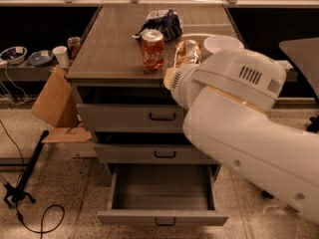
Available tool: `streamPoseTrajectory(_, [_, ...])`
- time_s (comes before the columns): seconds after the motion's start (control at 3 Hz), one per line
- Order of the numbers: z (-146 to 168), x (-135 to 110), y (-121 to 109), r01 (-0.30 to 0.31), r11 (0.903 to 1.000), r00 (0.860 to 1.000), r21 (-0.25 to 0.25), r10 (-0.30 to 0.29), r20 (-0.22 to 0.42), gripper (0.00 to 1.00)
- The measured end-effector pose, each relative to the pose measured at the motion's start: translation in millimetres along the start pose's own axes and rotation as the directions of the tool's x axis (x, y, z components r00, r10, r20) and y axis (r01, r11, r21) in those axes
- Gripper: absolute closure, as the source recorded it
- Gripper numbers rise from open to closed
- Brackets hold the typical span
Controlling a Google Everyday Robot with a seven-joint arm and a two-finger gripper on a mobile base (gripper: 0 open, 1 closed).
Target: Pick orange can from bottom drawer and place on counter
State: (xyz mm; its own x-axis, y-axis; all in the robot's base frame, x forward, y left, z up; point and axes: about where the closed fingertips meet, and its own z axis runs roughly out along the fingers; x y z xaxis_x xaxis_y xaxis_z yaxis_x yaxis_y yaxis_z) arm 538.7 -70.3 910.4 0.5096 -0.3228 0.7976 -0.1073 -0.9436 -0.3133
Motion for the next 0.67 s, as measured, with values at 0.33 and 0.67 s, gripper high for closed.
streamPoseTrajectory(0.33, [26,11,-8,0.022,0.9996,1.000,0.018,-0.022,0.021,1.00])
streamPoseTrajectory(0.67, [50,19,-8,0.025,0.9995,0.999,0.018,-0.025,0.044,1.00])
